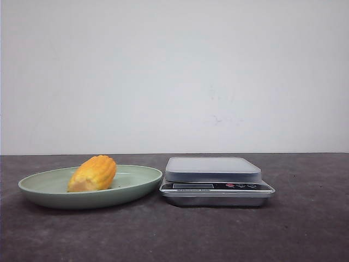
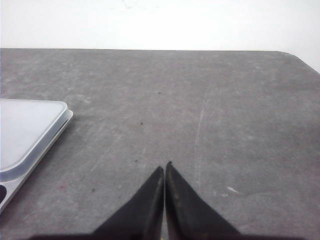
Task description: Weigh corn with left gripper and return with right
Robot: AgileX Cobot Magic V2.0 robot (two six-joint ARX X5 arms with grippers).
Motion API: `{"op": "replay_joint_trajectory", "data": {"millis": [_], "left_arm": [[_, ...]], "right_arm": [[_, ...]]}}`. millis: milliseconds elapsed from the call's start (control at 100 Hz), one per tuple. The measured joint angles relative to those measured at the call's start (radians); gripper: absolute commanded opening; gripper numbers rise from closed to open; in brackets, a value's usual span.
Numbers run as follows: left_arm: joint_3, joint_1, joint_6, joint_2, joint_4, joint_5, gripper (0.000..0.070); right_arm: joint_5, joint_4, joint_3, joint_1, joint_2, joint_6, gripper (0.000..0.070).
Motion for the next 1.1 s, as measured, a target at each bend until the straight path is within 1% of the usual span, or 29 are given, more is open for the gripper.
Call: {"op": "replay_joint_trajectory", "data": {"millis": [690, 860, 1100], "left_arm": [[0.0, 0.0, 0.0, 0.0, 0.0, 0.0, 0.0], [0.0, -0.038, 0.0, 0.0, 0.0, 0.001, 0.0], [0.0, -0.039, 0.0, 0.0, 0.0, 0.0, 0.0]], "right_arm": [[0.0, 0.0, 0.0, 0.0, 0.0, 0.0, 0.0], [0.0, 0.0, 0.0, 0.0, 0.0, 0.0, 0.0], [0.0, 0.0, 0.0, 0.0, 0.0, 0.0, 0.0]]}}
